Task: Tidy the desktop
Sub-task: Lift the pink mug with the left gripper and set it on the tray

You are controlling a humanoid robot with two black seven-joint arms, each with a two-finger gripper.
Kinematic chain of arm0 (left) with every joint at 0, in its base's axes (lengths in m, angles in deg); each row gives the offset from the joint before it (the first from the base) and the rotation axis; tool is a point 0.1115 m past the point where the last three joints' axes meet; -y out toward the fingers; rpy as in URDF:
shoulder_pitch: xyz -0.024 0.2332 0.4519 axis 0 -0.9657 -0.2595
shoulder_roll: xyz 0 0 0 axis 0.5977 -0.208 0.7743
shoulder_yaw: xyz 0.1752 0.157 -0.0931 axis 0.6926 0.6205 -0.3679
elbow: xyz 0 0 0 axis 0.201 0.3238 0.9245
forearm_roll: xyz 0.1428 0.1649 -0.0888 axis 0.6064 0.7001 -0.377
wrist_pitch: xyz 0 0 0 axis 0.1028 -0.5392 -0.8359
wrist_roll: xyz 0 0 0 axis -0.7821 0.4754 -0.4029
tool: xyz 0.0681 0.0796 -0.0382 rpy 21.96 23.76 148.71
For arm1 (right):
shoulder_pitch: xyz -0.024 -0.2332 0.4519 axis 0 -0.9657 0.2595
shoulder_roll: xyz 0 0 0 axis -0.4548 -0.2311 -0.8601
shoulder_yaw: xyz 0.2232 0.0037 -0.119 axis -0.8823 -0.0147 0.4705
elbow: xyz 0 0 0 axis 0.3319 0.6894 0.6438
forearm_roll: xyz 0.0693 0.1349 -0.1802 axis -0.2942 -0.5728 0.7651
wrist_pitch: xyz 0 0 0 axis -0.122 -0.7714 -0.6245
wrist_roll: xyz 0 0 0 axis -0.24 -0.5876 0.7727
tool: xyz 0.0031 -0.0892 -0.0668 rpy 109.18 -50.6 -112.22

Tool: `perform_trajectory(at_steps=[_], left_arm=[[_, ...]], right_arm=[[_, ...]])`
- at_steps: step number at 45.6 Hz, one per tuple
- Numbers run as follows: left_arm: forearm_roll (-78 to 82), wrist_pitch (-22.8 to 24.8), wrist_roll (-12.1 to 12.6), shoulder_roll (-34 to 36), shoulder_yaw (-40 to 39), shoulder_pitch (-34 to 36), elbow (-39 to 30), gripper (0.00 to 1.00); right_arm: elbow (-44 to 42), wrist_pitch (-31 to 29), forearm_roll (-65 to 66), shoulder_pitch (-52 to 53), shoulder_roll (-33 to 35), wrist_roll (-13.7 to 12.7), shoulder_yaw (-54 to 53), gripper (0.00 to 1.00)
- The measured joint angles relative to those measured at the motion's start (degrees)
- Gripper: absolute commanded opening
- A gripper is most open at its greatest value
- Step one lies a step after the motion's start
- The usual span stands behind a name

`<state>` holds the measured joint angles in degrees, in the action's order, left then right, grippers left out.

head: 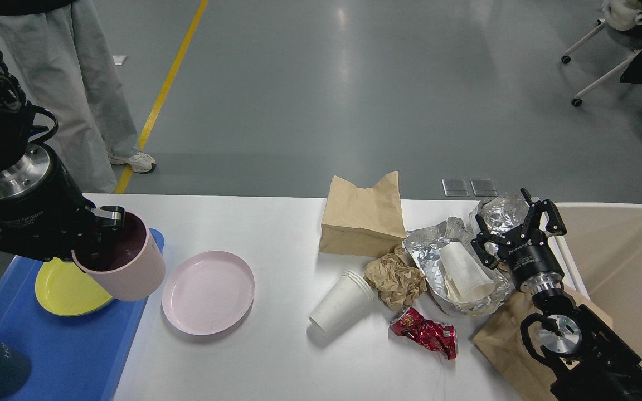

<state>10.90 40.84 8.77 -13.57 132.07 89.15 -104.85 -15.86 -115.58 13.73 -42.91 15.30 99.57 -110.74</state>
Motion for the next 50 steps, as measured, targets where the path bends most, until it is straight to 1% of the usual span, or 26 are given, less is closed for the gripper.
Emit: perform_trajectory(at_steps=[3,7,8,11,17,24,28,35,40,50], left_arm=[[2.7,-2.3,-0.1,2.9,1.1,-2.1,0.4,0.0],[7.4,-6.5,-0.4,8.2,1.7,-5.9,1.4,0.0],[9.6,-8.2,-0.5,10.7,1.8,-8.0,2.1,0.0],[13.5,-10.1,-0.7,14.9,1.4,-12.2,4.0,0.0],[19.0,-11.6,-0.8,21.6,-2.0,-23.1,10.5,0.0],[20.7,-12.0,-0.2,26.1,-10.4,-37.2,18.7,0.0],[22.3,-12.1,0.1,27.8,-14.6,-43.8,22.5,0.0],[23.7,-12.5,0.4,28.5,-21.0,-52.2,26.4,0.0],[23.8,-14.2,0.8,28.1,-23.1,-55.9,27.9,0.0],[23.8,-18.8,0.9,26.3,-24.1,-59.7,28.2,0.0]], right_arm=[[0.0,0.0,0.0,0.0,0.0,0.0,0.0,1.0],[0.0,0.0,0.0,0.0,0.0,0.0,0.0,1.0],[0.0,0.0,0.0,0.0,0.0,0.0,0.0,1.0],[0.0,0.0,0.0,0.0,0.0,0.0,0.0,1.0],[0.0,0.0,0.0,0.0,0.0,0.0,0.0,1.0],[0.0,0.0,0.0,0.0,0.0,0.0,0.0,1.0],[0.0,0.0,0.0,0.0,0.0,0.0,0.0,1.0],[0.0,0.0,0.0,0.0,0.0,0.0,0.0,1.0],[0.0,0.0,0.0,0.0,0.0,0.0,0.0,1.0],[0.0,0.0,0.0,0.0,0.0,0.0,0.0,1.0]])
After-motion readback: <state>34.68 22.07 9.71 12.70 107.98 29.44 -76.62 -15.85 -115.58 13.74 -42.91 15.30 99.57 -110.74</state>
